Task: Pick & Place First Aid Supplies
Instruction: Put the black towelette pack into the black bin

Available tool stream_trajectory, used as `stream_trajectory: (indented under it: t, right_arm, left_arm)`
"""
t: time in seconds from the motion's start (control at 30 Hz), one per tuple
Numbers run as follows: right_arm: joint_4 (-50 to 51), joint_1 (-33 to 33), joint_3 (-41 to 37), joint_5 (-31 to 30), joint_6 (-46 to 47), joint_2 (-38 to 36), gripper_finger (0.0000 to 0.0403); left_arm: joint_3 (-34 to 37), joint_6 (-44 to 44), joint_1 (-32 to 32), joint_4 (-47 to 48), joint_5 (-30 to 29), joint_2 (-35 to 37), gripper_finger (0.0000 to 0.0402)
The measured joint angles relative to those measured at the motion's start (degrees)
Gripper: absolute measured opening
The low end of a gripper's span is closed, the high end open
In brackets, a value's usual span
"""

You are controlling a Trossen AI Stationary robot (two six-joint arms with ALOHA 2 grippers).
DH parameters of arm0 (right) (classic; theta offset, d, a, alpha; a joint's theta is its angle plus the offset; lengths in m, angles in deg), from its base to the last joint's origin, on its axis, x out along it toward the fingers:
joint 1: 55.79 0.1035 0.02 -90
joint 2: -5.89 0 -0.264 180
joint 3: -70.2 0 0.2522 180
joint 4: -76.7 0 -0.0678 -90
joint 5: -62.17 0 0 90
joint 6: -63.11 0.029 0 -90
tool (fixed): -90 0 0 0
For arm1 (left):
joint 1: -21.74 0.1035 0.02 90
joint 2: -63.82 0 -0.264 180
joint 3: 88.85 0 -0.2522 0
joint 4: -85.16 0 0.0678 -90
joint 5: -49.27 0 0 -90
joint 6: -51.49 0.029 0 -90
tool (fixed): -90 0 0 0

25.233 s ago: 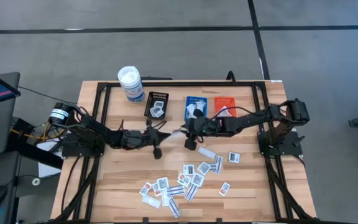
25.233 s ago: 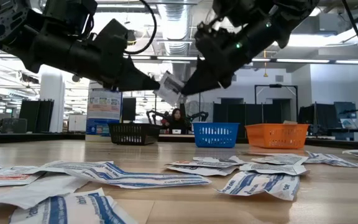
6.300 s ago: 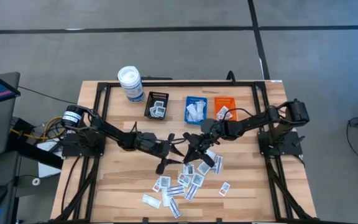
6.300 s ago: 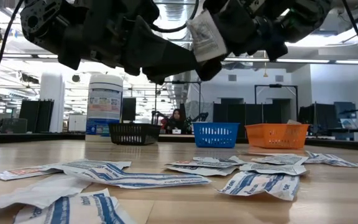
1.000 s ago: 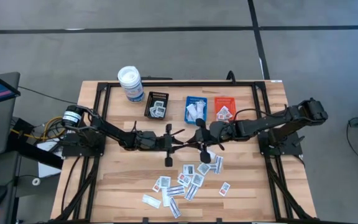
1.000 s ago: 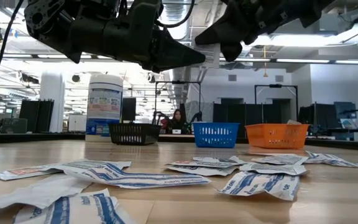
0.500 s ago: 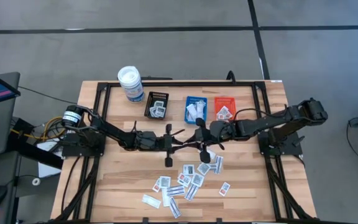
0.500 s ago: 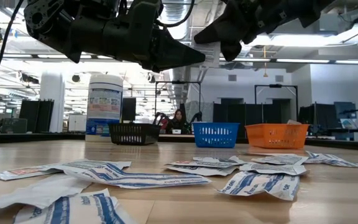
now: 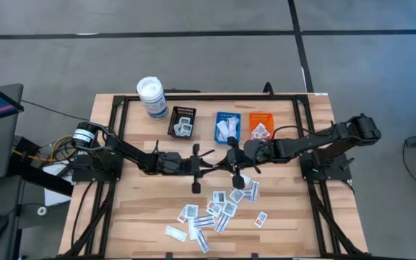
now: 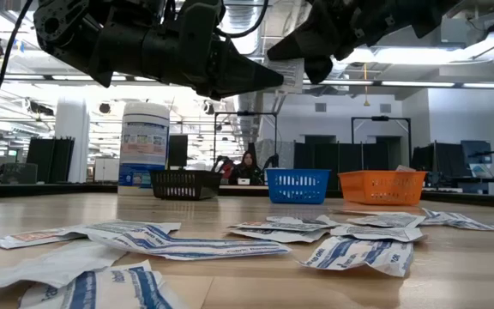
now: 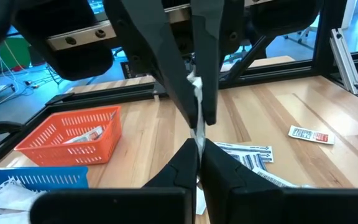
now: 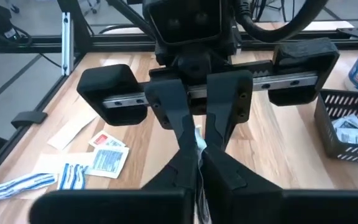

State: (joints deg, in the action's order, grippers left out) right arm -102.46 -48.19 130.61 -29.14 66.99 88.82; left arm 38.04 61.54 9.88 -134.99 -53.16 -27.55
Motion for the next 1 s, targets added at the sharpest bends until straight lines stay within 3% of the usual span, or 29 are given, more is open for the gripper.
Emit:
stream_trajectory:
  t: [0.23, 0.43, 0.53, 0.8, 1.0]
  right_arm:
    - [0.0, -0.2, 0.0, 0.0, -2.2, 0.0, 0.0006]
    - [0.2, -0.2, 0.0, -0.8, -2.4, -0.2, 0.0053]
    - [0.0, -0.2, 0.0, -5.3, -2.8, -0.5, 0.0076]
    - [3.8, -0.3, 0.0, -17.8, -3.0, -0.5, 0.011]
    - [9.4, -0.3, 0.0, -24.3, -1.1, -0.5, 0.0113]
  left_arm:
    - [0.0, 0.0, 0.0, -0.1, 0.0, 0.0, 0.0013]
    - [0.0, 0.0, -0.1, -0.1, -0.1, 0.0, 0.0011]
    - [0.0, 0.1, -0.1, 0.2, -2.9, 0.0, 0.0013]
    - [0.0, 3.4, 1.0, 5.6, -22.2, 0.0, 0.0012]
    - [0.0, 2.0, 2.8, 21.1, -38.2, 2.4, 0.001]
